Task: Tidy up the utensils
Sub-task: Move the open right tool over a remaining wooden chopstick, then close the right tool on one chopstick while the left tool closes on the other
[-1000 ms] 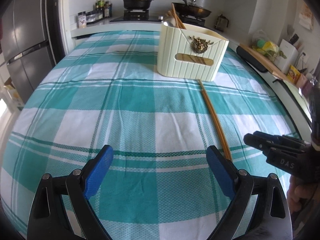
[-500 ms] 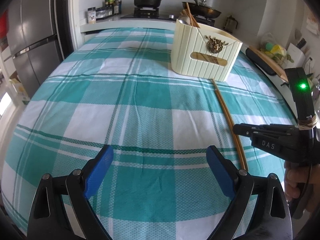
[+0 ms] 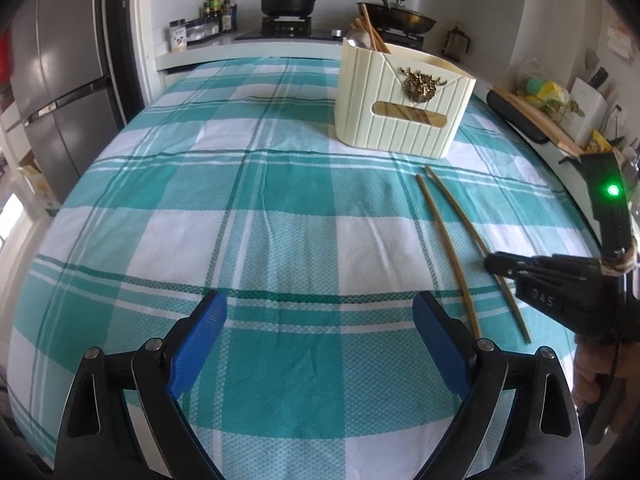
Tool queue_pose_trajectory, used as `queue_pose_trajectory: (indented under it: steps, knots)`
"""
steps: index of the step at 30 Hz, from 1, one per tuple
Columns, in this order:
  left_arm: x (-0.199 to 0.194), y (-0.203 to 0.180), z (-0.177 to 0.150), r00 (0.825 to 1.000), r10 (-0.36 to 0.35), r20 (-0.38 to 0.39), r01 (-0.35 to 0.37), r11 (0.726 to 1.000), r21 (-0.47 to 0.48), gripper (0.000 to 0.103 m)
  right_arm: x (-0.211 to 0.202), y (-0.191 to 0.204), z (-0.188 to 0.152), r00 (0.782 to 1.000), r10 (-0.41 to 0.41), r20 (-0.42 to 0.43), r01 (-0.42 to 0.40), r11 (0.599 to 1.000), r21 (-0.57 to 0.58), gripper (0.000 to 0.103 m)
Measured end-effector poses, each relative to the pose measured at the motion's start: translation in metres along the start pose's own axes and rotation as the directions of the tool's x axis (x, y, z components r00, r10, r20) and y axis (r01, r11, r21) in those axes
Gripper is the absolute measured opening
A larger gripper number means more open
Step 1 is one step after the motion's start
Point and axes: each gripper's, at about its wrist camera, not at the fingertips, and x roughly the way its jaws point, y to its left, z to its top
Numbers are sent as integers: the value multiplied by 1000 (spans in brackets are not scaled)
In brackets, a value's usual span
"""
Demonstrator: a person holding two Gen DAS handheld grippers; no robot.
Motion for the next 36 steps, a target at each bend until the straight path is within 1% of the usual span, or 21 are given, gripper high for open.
queue_pose_trajectory:
  steps: [3, 6, 10, 11, 12, 14, 17, 21, 24, 25, 26, 28, 30, 31, 33, 34, 35, 36]
  knots:
    - [1, -1, -1, 1000, -7, -8, 7, 1000, 0, 95, -14, -17, -21, 999, -31, 8, 31, 999, 36, 5]
    - [2, -9, -3, 1000, -18, -15, 18, 1000, 19, 95, -32, -35, -46, 997, -81, 2, 81, 994, 78, 5]
    - [6, -24, -4, 997, -72, -39, 74, 996, 40, 95, -51, -50, -71, 994, -108, -16, 109, 989, 97, 7]
    - [7, -28, -4, 995, -88, -47, 90, 995, 45, 95, -54, -52, -74, 994, -110, -17, 111, 989, 99, 15]
    - [7, -32, -3, 993, -104, -53, 106, 993, 49, 95, -56, -54, -77, 994, -108, -16, 109, 989, 101, 31]
    - [7, -41, -2, 988, -139, -66, 143, 988, 59, 95, -63, -59, -79, 996, -88, 12, 87, 991, 105, 43]
    - [11, -52, 3, 980, -176, -91, 183, 980, 75, 95, -67, -64, -76, 998, -61, 28, 57, 993, 99, 44]
    - [28, -69, 15, 978, -170, -120, 183, 977, 108, 95, -61, -63, -66, 1000, -6, 26, 5, 998, 67, 43]
    - [49, -81, 24, 976, -155, -152, 176, 975, 136, 88, -44, -59, -57, 1000, -25, -13, 25, 1000, 4, 43]
    - [56, -83, 26, 974, -154, -166, 178, 974, 143, 83, -37, -60, -54, 999, -29, -25, 29, 1000, 2, 43]
    - [64, -86, 29, 972, -148, -182, 176, 973, 148, 79, -35, -59, -52, 1000, -30, -8, 30, 1000, -7, 42]
    - [80, -91, 36, 968, -140, -206, 173, 974, 149, 75, -30, -59, -42, 999, -40, 0, 40, 999, -32, 38]
    - [88, -95, 44, 975, -115, -190, 147, 975, 167, 74, -23, -62, -31, 999, -35, 9, 36, 999, -34, 30]
    - [94, -98, 49, 974, -111, -197, 146, 975, 170, 72, -19, -63, -24, 999, -34, 14, 35, 999, -35, 28]
    - [103, -102, 60, 972, -116, -204, 153, 973, 175, 71, -12, -65, -11, 1000, -16, 22, 16, 999, -33, 24]
    - [107, -104, 65, 970, -121, -209, 159, 971, 176, 68, -7, -66, -4, 1000, -9, 21, 10, 999, -35, 23]
    - [110, -106, 70, 969, -127, -213, 166, 970, 178, 61, -4, -66, 3, 1000, -9, 20, 10, 999, -40, 18]
    - [114, -108, 74, 968, -131, -216, 171, 969, 180, 57, -1, -66, 9, 1000, -5, 17, 6, 999, -43, 14]
